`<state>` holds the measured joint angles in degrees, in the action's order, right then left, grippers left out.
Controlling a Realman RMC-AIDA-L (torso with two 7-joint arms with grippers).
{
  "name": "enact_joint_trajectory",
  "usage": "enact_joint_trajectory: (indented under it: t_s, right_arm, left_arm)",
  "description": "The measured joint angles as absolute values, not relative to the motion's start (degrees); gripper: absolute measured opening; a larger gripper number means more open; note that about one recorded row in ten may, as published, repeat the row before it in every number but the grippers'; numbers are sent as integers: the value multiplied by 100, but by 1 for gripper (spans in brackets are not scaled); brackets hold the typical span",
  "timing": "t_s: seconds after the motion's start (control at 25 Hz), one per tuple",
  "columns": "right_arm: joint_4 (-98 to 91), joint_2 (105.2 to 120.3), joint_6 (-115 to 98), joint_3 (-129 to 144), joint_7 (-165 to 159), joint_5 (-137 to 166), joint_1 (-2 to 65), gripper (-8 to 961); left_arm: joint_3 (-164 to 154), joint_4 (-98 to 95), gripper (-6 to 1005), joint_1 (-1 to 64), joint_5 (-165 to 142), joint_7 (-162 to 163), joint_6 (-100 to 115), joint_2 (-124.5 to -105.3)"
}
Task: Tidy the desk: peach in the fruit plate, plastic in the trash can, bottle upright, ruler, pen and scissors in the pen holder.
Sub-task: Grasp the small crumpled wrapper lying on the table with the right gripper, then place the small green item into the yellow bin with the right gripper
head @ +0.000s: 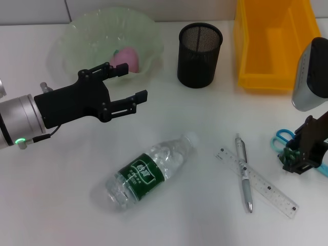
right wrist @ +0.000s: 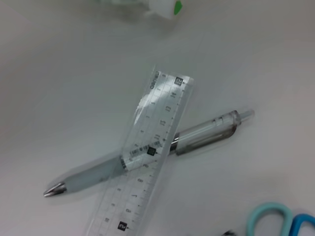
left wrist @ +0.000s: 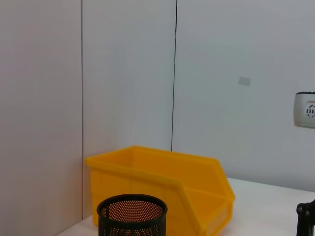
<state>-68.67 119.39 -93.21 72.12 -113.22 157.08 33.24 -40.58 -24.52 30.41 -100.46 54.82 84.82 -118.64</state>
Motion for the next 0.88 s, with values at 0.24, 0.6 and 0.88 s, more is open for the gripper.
enact_joint_trajectory:
  t_s: [0.24,0.6,0.88]
  right_arm:
    - [-6857,11943,-9305,7228,-11337,15703,3322,568]
    - [-7073,11940,-9371,7186,-11396,15703,3285,281]
    - [-7520,11930,-9496,6969,-11503,15596,3260,146]
  left_arm:
    - [-4060,-2452,803,3040,-10046,5478,8482,-11865]
    - [-4061,-2452,802,3080,-10046,5475,8482,-11866]
    - [-4061,-2452,802,3091,-10046,5475,8482,-11866]
